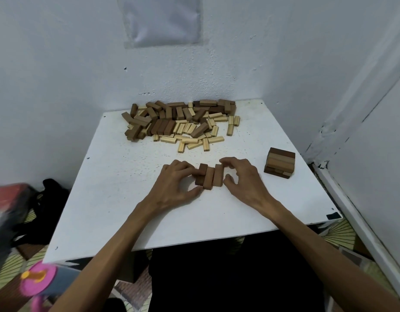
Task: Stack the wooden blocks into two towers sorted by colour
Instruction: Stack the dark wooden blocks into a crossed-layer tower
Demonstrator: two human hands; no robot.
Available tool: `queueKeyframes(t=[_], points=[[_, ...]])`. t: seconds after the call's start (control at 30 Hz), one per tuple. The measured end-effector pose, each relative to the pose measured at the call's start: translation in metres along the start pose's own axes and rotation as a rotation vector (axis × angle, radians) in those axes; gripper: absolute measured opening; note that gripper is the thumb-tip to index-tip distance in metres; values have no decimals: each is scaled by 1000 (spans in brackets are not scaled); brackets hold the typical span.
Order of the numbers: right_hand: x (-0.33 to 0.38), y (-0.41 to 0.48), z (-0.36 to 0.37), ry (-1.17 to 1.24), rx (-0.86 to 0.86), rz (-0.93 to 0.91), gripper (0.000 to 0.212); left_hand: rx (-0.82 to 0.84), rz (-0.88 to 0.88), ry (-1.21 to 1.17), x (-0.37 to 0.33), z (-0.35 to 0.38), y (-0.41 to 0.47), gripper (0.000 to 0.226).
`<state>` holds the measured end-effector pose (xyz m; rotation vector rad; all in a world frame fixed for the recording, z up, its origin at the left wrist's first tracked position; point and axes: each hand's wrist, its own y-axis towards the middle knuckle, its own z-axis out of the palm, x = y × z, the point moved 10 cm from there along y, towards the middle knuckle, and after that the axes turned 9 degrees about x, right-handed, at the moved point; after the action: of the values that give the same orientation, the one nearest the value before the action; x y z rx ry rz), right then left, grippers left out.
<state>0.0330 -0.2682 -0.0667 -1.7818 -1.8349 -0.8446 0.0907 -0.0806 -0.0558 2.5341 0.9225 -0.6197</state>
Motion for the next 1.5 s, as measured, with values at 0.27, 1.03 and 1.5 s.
queueKeyframes(t=[0.27,1.03,1.5], points=[[1,6,12,-1,255,-97,68,99,-25,-103,14,2,14,76],[19,12,6,75,158,-256,46,111,68,-236,-2,5,24,46],[12,3,-74,28,12,-269,40,133,236,-319,-54,-1,83,43]])
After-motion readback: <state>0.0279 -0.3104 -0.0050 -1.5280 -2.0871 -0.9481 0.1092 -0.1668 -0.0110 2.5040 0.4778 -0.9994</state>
